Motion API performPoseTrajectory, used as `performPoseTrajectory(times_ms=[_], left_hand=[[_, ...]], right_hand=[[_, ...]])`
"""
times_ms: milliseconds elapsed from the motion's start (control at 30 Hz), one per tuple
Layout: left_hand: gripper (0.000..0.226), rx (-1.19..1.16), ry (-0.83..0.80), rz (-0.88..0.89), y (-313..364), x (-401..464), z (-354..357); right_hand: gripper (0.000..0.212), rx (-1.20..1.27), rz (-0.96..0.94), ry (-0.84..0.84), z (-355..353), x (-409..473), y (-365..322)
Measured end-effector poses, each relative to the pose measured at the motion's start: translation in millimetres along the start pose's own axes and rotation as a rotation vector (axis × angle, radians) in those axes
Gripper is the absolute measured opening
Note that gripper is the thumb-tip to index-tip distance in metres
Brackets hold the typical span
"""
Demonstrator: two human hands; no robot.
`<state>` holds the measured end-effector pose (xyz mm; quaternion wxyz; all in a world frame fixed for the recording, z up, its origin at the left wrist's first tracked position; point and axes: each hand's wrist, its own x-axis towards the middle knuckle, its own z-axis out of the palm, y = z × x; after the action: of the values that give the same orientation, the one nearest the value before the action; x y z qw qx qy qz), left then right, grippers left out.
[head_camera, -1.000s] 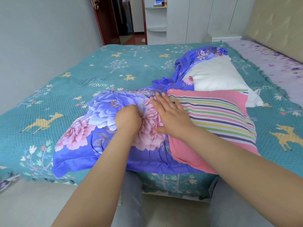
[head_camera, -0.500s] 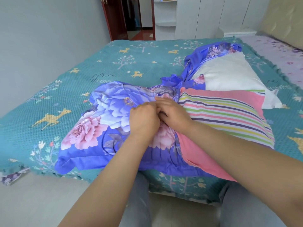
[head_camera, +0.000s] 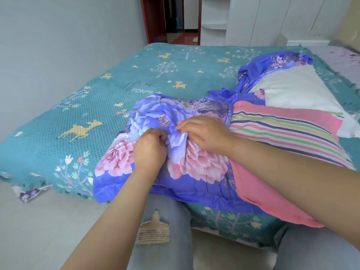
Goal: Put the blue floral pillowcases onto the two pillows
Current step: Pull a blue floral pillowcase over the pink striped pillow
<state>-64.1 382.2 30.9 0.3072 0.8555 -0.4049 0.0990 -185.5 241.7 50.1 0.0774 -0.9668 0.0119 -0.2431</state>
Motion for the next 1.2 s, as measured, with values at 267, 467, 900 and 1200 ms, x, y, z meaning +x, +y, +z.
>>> performPoseTrajectory(times_ms=[267, 467, 900, 1200], left_hand=[[0.014, -0.308, -0.028, -0.097, 25.3, 2.1, -10.9], [0.012, -0.300, -0.056, -0.061, 37.5, 8.6, -5.9], [0.077, -0.044, -0.181, -0.464, -74.0, 33.7, -11.3], [0.046, 0.046, -0.104, -0.351, -61.3, 3.7, -5.6]], right_hand=[[0.021, 0.070, 0.052, -0.059, 9.3, 12.8, 1.2], [0.045, 0.204, 0.157, 0.019, 9.5, 13.8, 11.8], [0.012, 0.028, 0.018, -0.341, -2.5, 28.7, -11.3], [0.020, 0.086, 0.285, -0.201, 12.2, 138.0, -21.7]])
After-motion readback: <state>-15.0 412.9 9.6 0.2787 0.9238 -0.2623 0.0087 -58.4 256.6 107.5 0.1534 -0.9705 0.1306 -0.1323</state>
